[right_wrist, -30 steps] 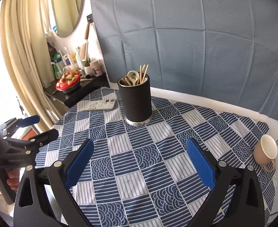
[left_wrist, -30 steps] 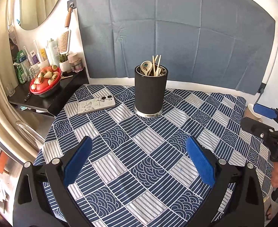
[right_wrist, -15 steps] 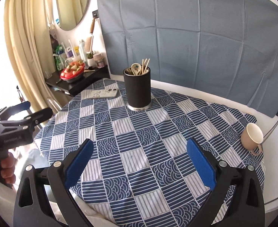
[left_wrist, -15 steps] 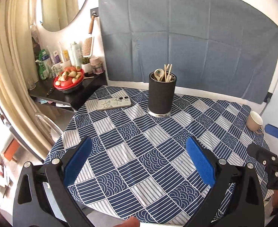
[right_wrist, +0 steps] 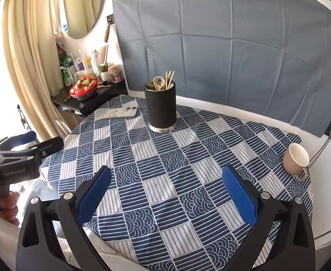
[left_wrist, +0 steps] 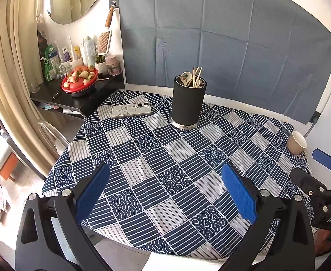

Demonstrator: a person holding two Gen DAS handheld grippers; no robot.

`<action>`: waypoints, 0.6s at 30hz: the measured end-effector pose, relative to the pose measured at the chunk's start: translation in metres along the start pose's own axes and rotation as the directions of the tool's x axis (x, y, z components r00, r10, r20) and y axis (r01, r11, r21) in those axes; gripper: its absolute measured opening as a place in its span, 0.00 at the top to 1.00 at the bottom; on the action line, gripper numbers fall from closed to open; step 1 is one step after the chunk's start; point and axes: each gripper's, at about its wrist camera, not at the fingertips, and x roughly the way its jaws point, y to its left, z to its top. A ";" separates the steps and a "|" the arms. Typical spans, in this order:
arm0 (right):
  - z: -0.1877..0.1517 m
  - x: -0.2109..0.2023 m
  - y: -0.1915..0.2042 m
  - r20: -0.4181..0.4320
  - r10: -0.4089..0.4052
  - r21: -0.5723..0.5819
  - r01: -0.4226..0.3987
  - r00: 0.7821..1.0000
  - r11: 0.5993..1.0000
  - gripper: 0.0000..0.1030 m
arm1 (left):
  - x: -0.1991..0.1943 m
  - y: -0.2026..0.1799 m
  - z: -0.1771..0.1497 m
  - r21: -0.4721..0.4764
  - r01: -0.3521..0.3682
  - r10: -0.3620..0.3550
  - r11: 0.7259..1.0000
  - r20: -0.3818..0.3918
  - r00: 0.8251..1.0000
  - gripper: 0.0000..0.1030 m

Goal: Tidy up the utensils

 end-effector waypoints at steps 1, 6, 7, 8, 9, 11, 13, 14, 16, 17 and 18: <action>0.000 -0.001 0.000 0.001 0.001 -0.001 -0.001 1.000 1.000 0.08 | -0.001 0.000 0.000 0.004 0.000 0.000 1.000 0.002 1.000 0.06; -0.001 -0.002 0.001 0.003 0.007 0.000 -0.007 1.000 1.000 0.08 | -0.004 -0.005 0.000 0.040 -0.008 0.007 0.999 0.008 1.000 0.06; -0.001 -0.002 0.001 0.007 0.004 0.000 -0.004 1.000 1.000 0.08 | -0.005 -0.006 0.000 0.046 -0.007 0.006 0.999 0.012 1.000 0.06; 0.000 -0.003 0.001 0.010 0.002 -0.001 -0.002 1.000 1.000 0.08 | -0.005 -0.007 0.000 0.050 -0.006 0.005 0.999 0.012 1.000 0.06; 0.000 -0.004 0.002 0.012 0.000 -0.003 0.000 1.000 1.000 0.08 | -0.005 -0.007 0.000 0.054 -0.003 0.002 0.999 0.013 1.000 0.06; 0.000 -0.005 0.002 0.015 -0.003 -0.008 0.003 1.000 1.000 0.08 | -0.006 -0.008 0.001 0.056 0.005 -0.006 0.998 0.012 1.000 0.06; 0.001 -0.006 0.003 0.020 -0.005 -0.011 0.005 1.000 1.000 0.08 | -0.006 -0.011 0.001 0.067 0.013 -0.014 0.998 0.012 1.000 0.06; 0.000 -0.006 0.002 0.020 -0.006 -0.011 0.006 1.000 1.000 0.08 | -0.006 -0.011 0.001 0.070 0.011 -0.012 0.998 0.013 1.000 0.06; 0.000 -0.007 0.002 0.018 -0.005 -0.011 0.005 1.000 1.000 0.08 | -0.006 -0.011 0.002 0.070 0.009 -0.010 0.998 0.016 1.000 0.06; 0.000 -0.006 0.002 0.015 -0.005 -0.011 0.005 1.000 1.000 0.08 | -0.006 -0.012 0.002 0.075 0.010 -0.011 0.997 0.015 1.000 0.06; 0.000 -0.006 0.002 0.012 -0.005 -0.014 0.005 1.000 1.000 0.08 | -0.006 -0.013 0.002 0.078 0.012 -0.013 0.997 0.013 1.000 0.06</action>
